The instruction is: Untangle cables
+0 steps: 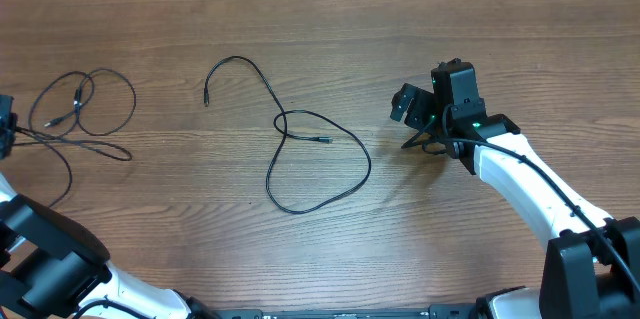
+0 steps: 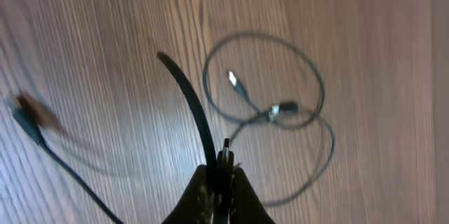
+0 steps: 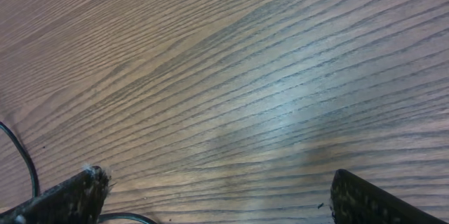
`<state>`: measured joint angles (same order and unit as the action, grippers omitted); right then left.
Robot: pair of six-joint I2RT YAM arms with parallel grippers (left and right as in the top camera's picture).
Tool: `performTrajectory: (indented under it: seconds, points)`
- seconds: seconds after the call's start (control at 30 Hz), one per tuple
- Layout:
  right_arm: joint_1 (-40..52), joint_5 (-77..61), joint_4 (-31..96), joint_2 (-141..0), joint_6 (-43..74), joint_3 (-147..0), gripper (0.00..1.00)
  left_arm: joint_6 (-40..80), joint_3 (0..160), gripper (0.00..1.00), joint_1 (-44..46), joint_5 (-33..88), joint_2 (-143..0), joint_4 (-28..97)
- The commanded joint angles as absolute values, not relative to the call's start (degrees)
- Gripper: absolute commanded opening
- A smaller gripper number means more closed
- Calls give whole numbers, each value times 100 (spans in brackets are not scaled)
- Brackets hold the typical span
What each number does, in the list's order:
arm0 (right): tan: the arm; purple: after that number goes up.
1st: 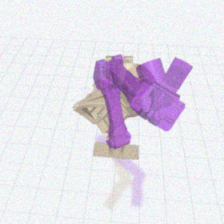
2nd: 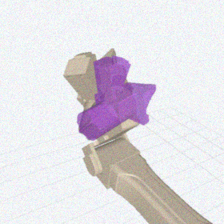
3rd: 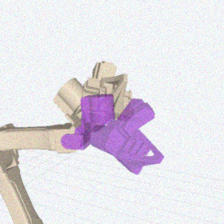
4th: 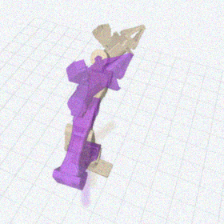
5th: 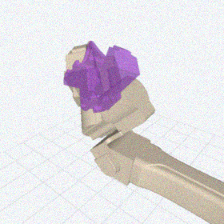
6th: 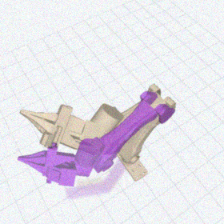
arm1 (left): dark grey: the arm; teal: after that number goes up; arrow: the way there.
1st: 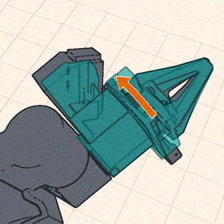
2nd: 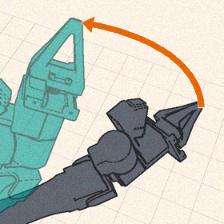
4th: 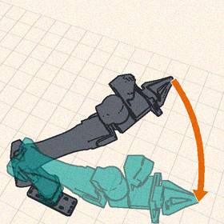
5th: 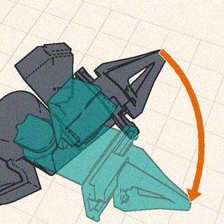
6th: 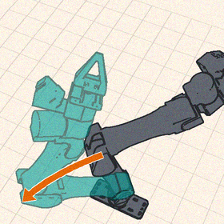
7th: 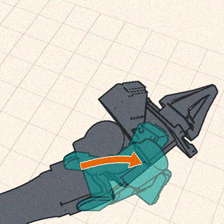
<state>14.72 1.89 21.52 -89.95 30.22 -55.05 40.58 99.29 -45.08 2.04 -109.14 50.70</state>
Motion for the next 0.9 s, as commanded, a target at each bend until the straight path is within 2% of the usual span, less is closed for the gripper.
performTrajectory:
  seconds: [0.0, 0.27, 0.37, 0.43, 0.6, 0.67, 0.87]
  points:
    - [1487, 248, 2115, -8991, 3035, -5511, 100, 4156, 10022, 4, -4491, -189, -10844, 4853]
    - [1487, 248, 2117, -8991, 3035, -5511, 100, 4156, 10018, 4, -4366, -185, -11054, 4445]
    - [1487, 248, 2115, -8991, 3035, -5511, 100, 4154, 10018, 10, -4257, -36, -11279, 4346]
    - [1487, 248, 2117, -8991, 3035, -5511, 100, 4154, 10018, 22, -4176, 220, -11434, 4298]
    - [1487, 248, 2117, -8991, 3035, -5511, 100, 3841, 10020, 85, -4003, 521, -11570, 4051]
    - [1487, 248, 2115, -8991, 3035, -5511, 100, 3671, 10031, 98, -3966, 626, -11570, 4001]
    - [1487, 248, 2115, -8991, 3035, -5511, 100, 3616, 10036, 100, -3931, 1391, -11570, 4191]
